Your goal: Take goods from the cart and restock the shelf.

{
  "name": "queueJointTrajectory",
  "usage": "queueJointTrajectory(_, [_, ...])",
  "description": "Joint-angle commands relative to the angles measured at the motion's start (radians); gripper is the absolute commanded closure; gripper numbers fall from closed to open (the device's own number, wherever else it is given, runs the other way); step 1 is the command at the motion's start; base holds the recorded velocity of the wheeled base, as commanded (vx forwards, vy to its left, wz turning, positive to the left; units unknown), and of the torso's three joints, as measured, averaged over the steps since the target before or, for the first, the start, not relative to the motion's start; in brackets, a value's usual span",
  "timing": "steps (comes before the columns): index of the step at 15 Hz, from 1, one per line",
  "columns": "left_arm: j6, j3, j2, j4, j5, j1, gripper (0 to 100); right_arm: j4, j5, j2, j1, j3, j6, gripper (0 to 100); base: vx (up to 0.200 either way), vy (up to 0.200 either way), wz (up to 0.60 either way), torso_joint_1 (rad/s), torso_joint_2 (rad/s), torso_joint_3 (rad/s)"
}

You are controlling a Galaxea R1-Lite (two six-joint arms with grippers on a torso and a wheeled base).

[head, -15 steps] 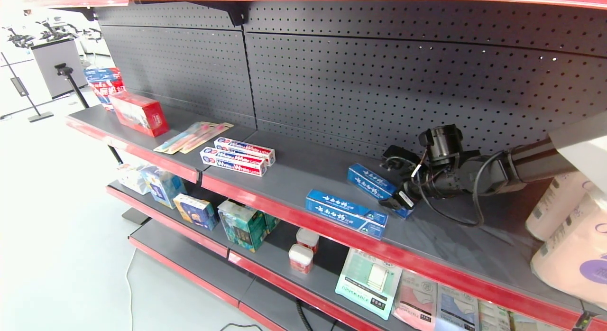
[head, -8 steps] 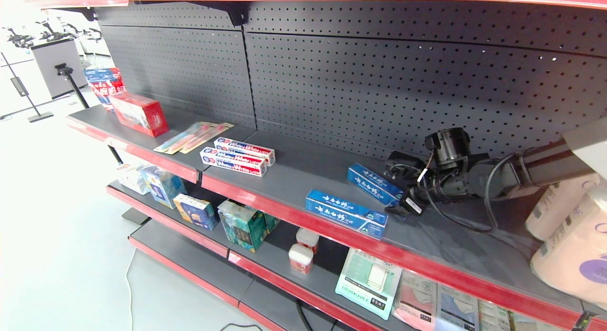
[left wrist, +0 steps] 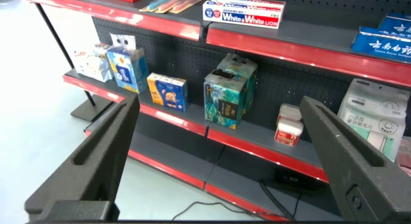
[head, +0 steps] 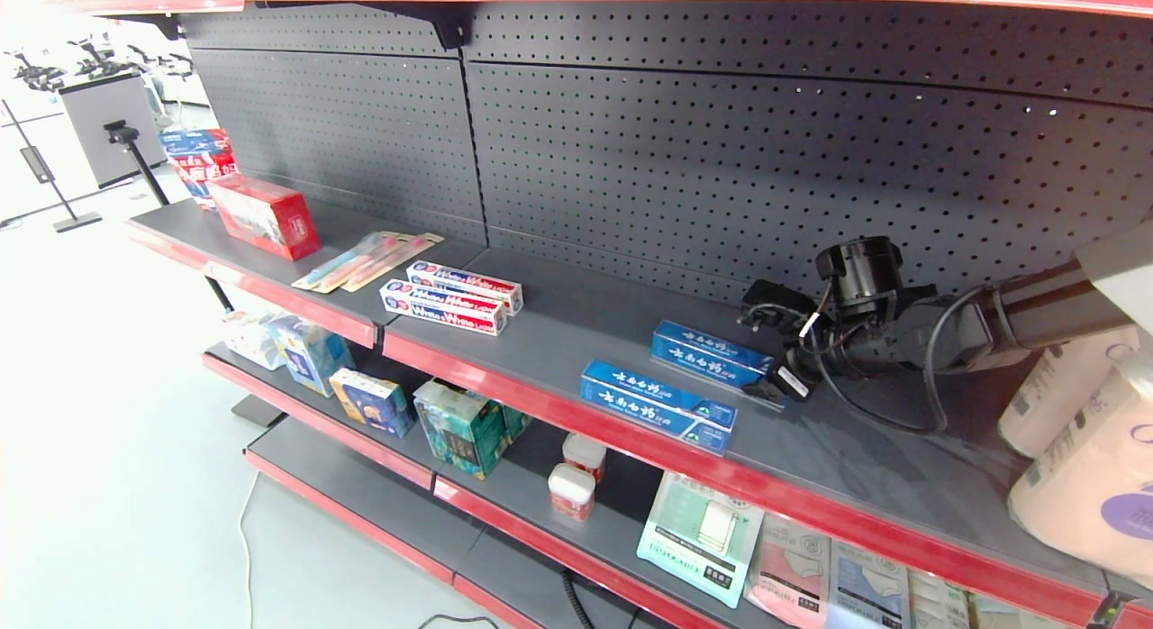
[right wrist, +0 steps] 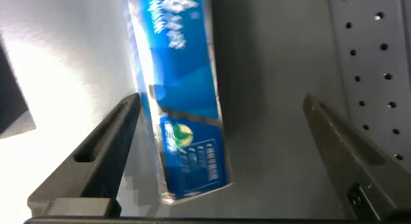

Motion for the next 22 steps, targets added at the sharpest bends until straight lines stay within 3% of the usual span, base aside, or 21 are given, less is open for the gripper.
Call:
queueJointTrajectory(1, [0.0,0.0,0.0,0.0,0.0,0.0,0,0.0,-0.005,0.011,-0.003,-0.007,-0.001,0,0.0,0.0,0.0,0.0,0.0,0.0])
queueJointTrajectory(10, [0.0,0.0,0.0,0.0,0.0,0.0,0,0.0,0.006,0.008,-0.001,-0.007,0.0,0,0.0,0.0,0.0,0.0,0.0,0.0])
queueJointTrajectory(15, [0.0,0.0,0.0,0.0,0.0,0.0,0,-0.002,0.037,0.016,0.072,-0.029,0.126,0,0.0,0.0,0.0,0.0,0.0,0.0])
queueJointTrajectory(22, [0.0,0.0,0.0,0.0,0.0,0.0,0,-0.003,0.024,0.057,0.095,-0.075,0.16,0,0.0,0.0,0.0,0.0,0.0,0.0])
